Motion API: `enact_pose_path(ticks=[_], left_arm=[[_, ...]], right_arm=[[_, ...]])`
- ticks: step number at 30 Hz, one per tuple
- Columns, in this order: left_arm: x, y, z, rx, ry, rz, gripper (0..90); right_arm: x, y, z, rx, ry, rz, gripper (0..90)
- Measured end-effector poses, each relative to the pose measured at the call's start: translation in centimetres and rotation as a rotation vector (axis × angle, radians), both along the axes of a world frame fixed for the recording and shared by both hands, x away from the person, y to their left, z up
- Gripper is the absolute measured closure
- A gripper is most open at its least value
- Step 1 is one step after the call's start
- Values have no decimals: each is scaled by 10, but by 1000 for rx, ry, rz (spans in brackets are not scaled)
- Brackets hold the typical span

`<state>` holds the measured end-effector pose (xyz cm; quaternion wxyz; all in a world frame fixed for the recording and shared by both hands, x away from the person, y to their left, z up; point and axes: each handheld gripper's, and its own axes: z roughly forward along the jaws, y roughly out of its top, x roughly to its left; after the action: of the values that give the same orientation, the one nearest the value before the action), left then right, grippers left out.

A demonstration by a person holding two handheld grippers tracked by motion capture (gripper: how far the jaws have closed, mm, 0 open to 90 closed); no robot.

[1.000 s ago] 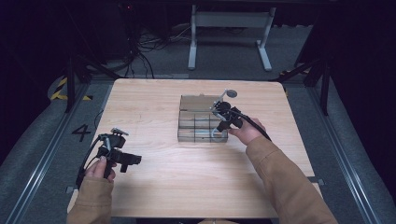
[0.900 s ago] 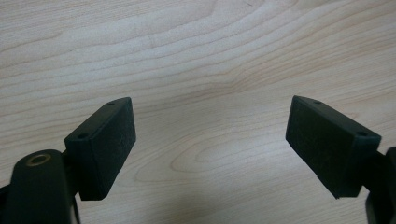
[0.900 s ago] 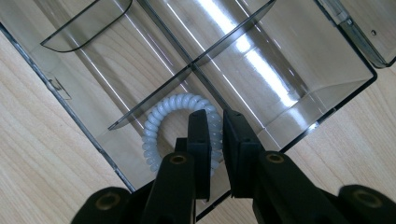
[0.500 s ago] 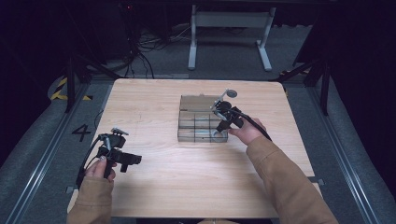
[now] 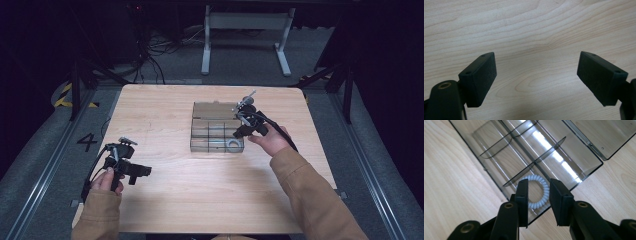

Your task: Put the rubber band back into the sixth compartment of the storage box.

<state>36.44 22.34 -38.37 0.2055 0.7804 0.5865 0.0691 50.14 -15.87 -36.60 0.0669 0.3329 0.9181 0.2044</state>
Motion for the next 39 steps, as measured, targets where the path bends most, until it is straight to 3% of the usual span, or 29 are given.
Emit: enact_pose_path(ticks=[4,16,34,39], left_arm=[[0,-1,0,3,-2,1,166],[1,-3,0,6,5,-3,166],[2,-3,0,1,3,-5,166],[2,-3,1,3,4,-3,166]], right_arm=[[-12,-10,12,46,-18,7,647],[-40,-35,30,76,-60,19,605],[-67,-76,39,100,-90,-8,580],[-72,-94,37,117,-91,-44,565]])
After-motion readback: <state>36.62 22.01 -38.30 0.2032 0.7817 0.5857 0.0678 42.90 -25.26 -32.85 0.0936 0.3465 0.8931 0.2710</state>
